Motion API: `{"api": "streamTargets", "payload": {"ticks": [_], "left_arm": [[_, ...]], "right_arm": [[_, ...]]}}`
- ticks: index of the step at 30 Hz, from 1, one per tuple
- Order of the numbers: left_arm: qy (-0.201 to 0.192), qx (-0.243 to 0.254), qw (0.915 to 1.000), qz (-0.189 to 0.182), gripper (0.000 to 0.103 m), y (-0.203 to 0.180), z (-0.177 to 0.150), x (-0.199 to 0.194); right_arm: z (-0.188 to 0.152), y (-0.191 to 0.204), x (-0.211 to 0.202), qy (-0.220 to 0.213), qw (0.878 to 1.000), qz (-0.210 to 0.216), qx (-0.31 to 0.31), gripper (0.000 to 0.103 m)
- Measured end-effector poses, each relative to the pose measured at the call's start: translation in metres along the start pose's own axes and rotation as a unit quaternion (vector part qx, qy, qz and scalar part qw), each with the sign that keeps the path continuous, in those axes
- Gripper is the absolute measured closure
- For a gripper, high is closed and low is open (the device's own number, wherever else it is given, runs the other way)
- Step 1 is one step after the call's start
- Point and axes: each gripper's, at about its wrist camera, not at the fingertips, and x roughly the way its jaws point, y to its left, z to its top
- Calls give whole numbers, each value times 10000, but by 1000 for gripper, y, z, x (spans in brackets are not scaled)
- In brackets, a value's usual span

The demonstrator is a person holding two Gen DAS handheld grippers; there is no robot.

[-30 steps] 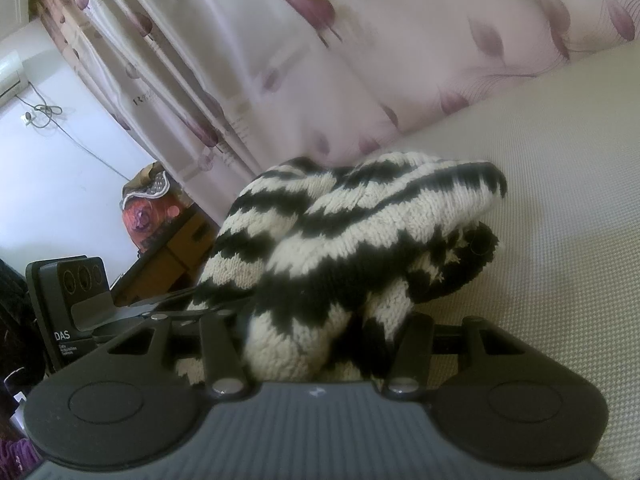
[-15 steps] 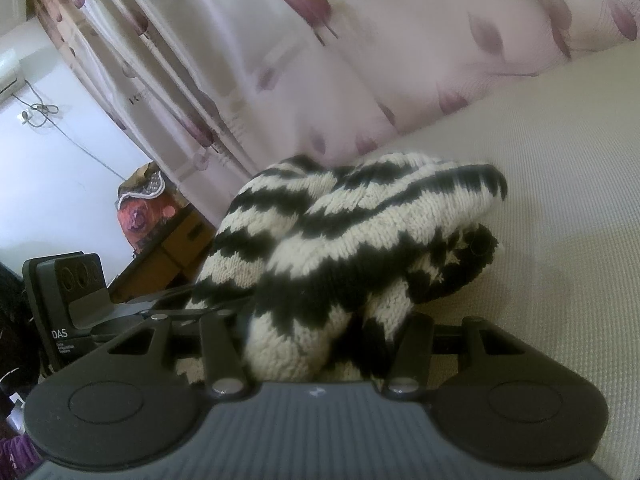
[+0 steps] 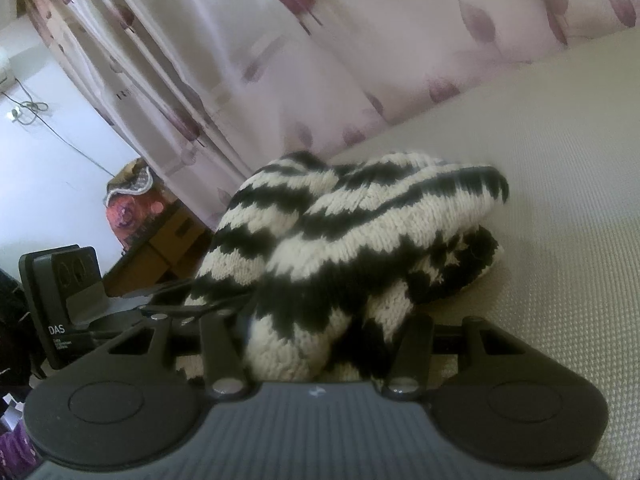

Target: Fold small clothes

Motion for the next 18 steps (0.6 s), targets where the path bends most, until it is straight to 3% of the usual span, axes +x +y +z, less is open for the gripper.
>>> {"api": "streamTargets", "payload": {"ticks": [8,18], "left_arm": [[-51,-201,9998,7,22,10,-15,7],[-214,-320,9991,173,3,13,-26,-2]], "right_arm": [[-3,-7,2,100,9999,-72,-36,51],[-18,8,-13,85,9970,-479,-608,50]]}}
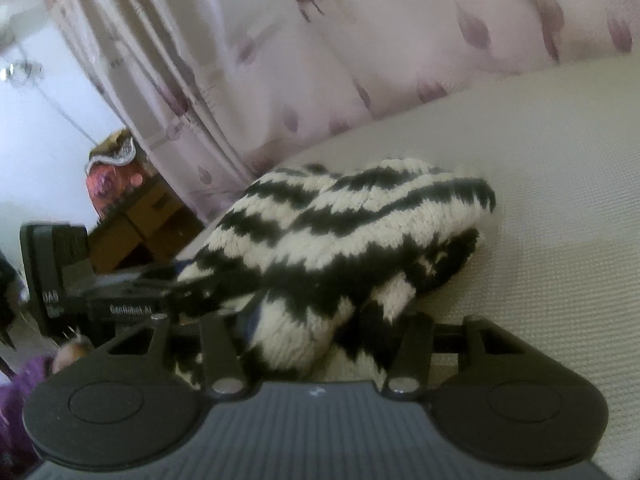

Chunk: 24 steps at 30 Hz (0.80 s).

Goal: Fold small clothes
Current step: 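Open both grippers and lift them off the striped bundle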

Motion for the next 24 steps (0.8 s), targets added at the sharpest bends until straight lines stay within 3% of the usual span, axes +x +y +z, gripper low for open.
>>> {"api": "streamTargets", "payload": {"ticks": [9,13,15,20,24], "left_arm": [[-110,-344,9993,64,3,2,-10,-12],[-67,-560,9984,53,0,4,-15,-14],[-38,-605,9981,59,0,3,-16,-13],[-100,-473,9985,256,0,-4,-17,-18],[-252,-102,9973,677,0,-20,-13,-27]], "right_arm": [[-11,5,-36,-176,9992,-264,-247,51],[-21,13,-41,-68,9964,-622,-576,61],[-25,13,-39,-12,9953,-729,-637,61],[-30,18,-35,-56,9926,-886,-833,61],[-28,28,-39,-225,9899,-976,-1008,59]]}}
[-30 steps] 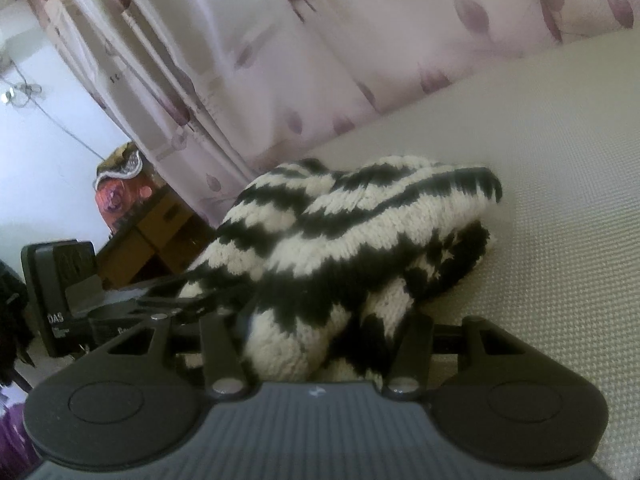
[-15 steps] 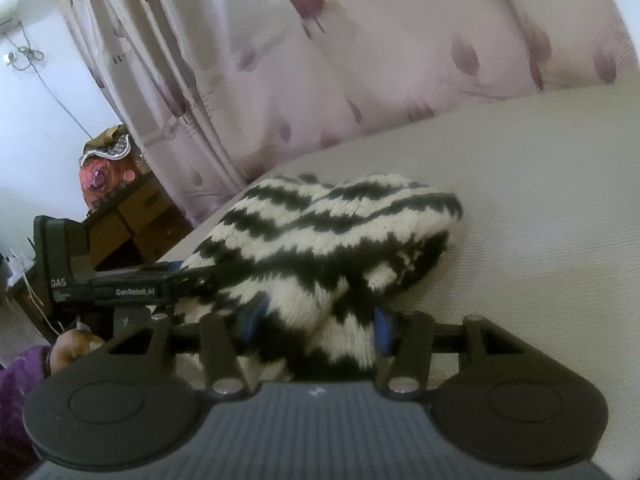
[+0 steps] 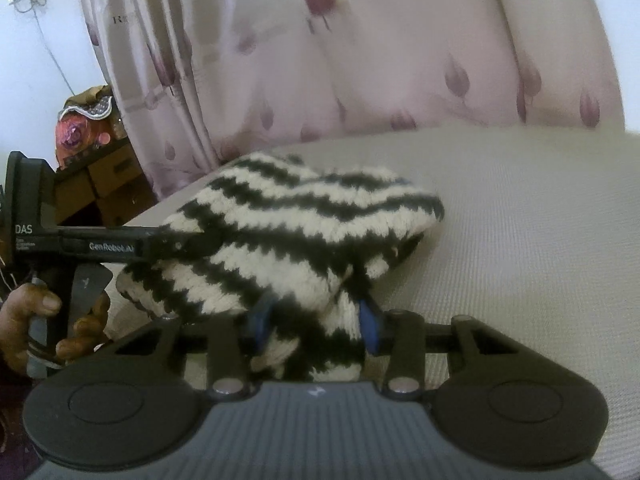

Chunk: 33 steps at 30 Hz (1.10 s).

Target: Fold small clothes

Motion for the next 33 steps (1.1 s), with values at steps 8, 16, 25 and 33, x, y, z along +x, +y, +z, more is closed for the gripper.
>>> {"api": "streamTargets", "payload": {"ticks": [8,16,25,33], "left_arm": [[-240,619,9954,684,0,-31,4,-20],[-275,854,9898,1103,0,-46,12,-36],[-934,589,9854,1296,0,-53,30,-71],[-1290,755,9829,1079,0,-67,40,-97]], "right_arm": [[9,25,-37,-758,9963,-302,-268,59],[6,44,-47,-784,9960,-261,-335,59],[10,67,-68,-977,9937,-190,-507,58],[19,83,-81,-1241,9883,-479,-743,52]]}}
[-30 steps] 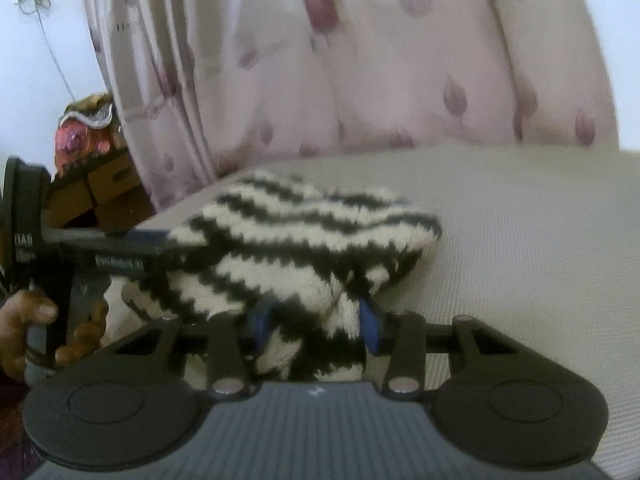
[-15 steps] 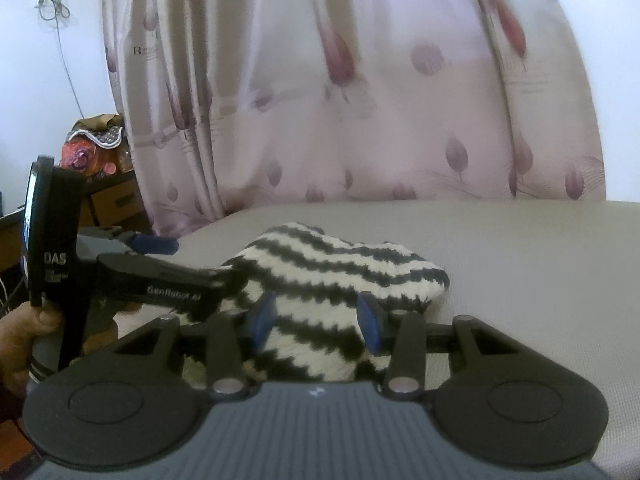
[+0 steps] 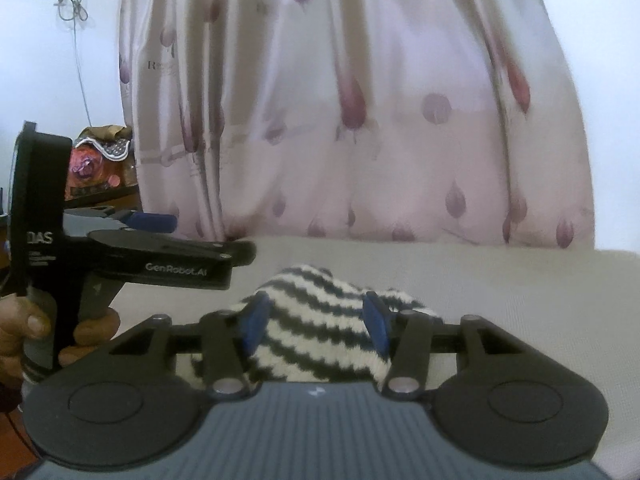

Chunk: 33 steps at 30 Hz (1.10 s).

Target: Fold small clothes

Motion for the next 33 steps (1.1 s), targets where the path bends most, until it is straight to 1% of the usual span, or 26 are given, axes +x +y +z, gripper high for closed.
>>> {"api": "streamTargets", "payload": {"ticks": [1,3,5,9,21,23,25,26,30,32,33], "left_arm": [[18,-67,10000,16,0,0,1,-1],[105,-163,9998,-71,0,1,4,-2],[174,-245,9994,-187,0,3,5,-1],[241,-227,9993,-196,0,2,3,-2],[584,-442,9963,-455,0,5,-8,10],[638,-500,9956,-478,0,6,-9,13],[596,-537,9956,-475,0,7,-11,14],[530,-546,9963,-390,0,7,-12,13],[340,-481,9979,-284,0,8,-13,12],[351,-507,9977,-285,0,9,-14,13],[438,-545,9970,-345,0,10,-14,15]], "right_arm": [[1,2,-1,-4,10000,-56,-45,51],[2,4,-2,-45,9998,-155,-122,50],[3,6,-3,-65,9998,-146,-154,50],[4,6,-2,-78,9998,-115,-131,49],[-1,8,4,84,9998,-110,-127,48],[-2,8,5,104,9998,-122,-111,45],[-3,8,5,129,9998,-129,-100,45],[-3,8,6,138,9998,-137,-92,45],[-2,10,6,123,9997,-173,-87,44],[0,11,7,110,9996,-222,-95,44],[1,11,7,109,9996,-245,-93,44]]}}
